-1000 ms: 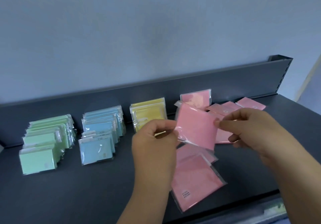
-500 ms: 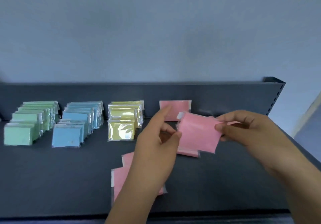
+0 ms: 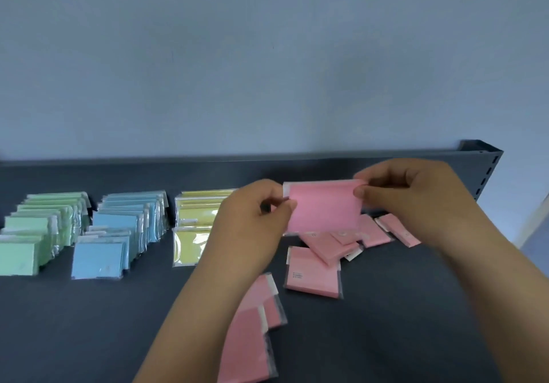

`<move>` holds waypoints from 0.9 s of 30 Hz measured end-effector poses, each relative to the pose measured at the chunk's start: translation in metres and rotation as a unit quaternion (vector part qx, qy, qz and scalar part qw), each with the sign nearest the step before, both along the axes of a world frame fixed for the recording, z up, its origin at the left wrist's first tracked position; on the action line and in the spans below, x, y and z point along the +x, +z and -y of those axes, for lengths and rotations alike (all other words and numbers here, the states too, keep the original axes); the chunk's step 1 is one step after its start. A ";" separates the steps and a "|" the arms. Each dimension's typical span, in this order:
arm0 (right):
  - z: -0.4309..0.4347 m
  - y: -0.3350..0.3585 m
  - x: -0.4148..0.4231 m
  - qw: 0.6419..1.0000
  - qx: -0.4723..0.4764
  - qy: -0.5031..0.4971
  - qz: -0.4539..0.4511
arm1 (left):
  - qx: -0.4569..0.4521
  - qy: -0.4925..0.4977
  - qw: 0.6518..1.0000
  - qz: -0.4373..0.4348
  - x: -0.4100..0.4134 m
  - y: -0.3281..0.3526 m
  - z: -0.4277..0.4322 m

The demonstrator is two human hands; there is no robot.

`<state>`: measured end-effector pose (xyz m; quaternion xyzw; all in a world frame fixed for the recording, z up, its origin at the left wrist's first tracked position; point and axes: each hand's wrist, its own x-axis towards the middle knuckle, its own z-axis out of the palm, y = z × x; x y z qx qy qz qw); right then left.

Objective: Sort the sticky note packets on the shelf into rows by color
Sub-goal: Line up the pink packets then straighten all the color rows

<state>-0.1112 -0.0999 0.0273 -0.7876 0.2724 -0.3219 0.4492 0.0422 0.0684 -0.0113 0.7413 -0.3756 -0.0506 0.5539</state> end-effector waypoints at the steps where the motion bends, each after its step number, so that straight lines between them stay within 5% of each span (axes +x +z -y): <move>1: 0.004 0.002 0.008 1.000 -0.014 -0.004 -0.002 | 0.002 0.008 1.000 0.003 0.009 0.000 0.005; 13: 0.045 -0.047 0.096 0.979 -0.154 0.030 -0.130 | 0.145 0.130 0.981 0.021 0.068 -0.027 0.043; 27: 0.065 -0.063 0.091 0.976 -0.162 0.029 -0.144 | 0.138 0.152 0.974 -0.100 0.072 -0.050 0.074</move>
